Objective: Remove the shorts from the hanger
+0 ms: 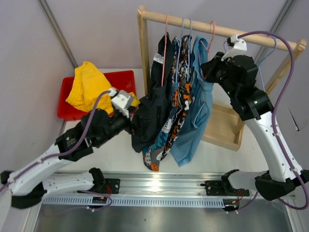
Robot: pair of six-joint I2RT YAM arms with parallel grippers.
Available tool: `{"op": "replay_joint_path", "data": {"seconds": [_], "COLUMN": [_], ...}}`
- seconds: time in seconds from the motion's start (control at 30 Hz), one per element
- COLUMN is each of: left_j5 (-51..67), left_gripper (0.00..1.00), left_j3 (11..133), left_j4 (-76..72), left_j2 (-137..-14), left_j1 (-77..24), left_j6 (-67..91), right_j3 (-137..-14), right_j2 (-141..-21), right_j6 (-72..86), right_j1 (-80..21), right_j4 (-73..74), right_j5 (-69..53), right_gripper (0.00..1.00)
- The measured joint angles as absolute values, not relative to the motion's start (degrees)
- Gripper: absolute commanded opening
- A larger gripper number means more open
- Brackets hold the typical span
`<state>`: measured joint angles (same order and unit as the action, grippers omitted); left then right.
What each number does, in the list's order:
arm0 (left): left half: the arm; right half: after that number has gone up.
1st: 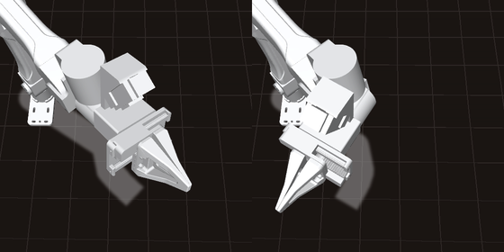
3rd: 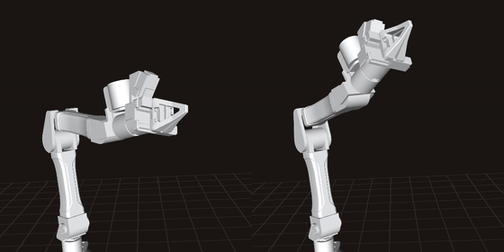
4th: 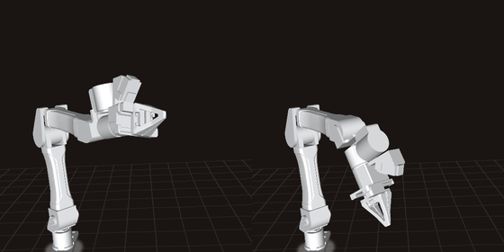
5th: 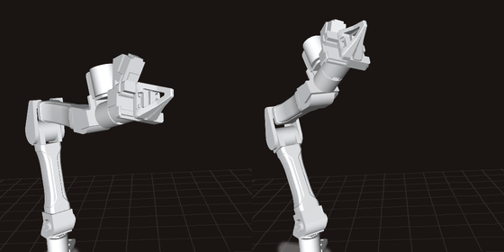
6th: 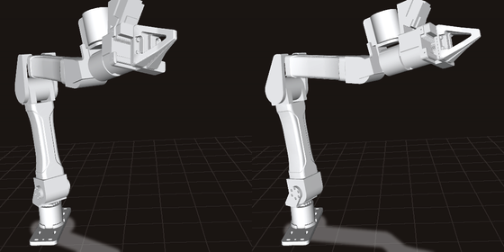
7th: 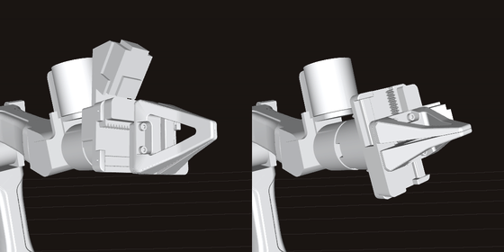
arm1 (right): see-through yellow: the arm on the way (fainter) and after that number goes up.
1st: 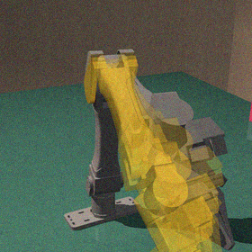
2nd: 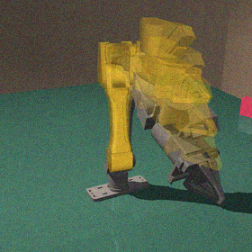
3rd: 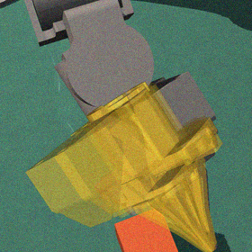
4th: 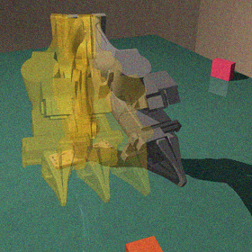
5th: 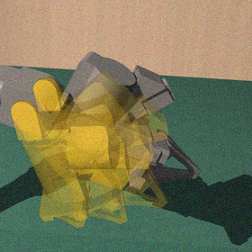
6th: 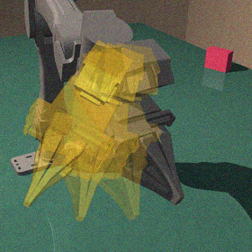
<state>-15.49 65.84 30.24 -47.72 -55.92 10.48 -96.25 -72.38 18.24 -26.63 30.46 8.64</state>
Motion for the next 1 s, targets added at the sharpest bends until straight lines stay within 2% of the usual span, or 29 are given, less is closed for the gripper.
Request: {"op": "replay_joint_path", "data": {"seconds": [0.07,0.17,0.3,0.53,0.9,1.0], "left_j5": [-18.4,-20.9,-21.2,-19.9,-19.0,-19.4], "left_gripper": [0.99,0.99,0.99,0.99,0.99,0.93], "left_j3": [71.2,77.6,81.2,89.2,95.5,96.3], "left_j4": [28.8,25.3,20.4,15.2,11.1,10.5], "left_j2": [-52.6,-60.0,-68.8,-82.4,-90.0,-90.7], "left_j1": [-63.2,-69.2,-73.1,-78.0,-81.7,-81.9], "left_j6": [9.6,8.9,8.5,8.2,8.0,8.0], "right_j3": [-98.2,-101.4,-105.2,-104.2,-101.7,-101.7], "right_j2": [-72.2,-72.0,-71.4,-67.9,-65.0,-64.5], "right_j6": [18.5,18.9,19.7,22.0,22.9,23.1], "right_j1": [-27.0,-27.7,-28.4,-29.2,-29.5,-29.5], "right_j4": [31.8,32.9,33.3,34.7,36.4,36.4], "right_j5": [9.7,11.2,13.1,15.9,18.6,18.9], "right_gripper": [0.0,0.0,0.0,0.0,0.0,0.0]}}
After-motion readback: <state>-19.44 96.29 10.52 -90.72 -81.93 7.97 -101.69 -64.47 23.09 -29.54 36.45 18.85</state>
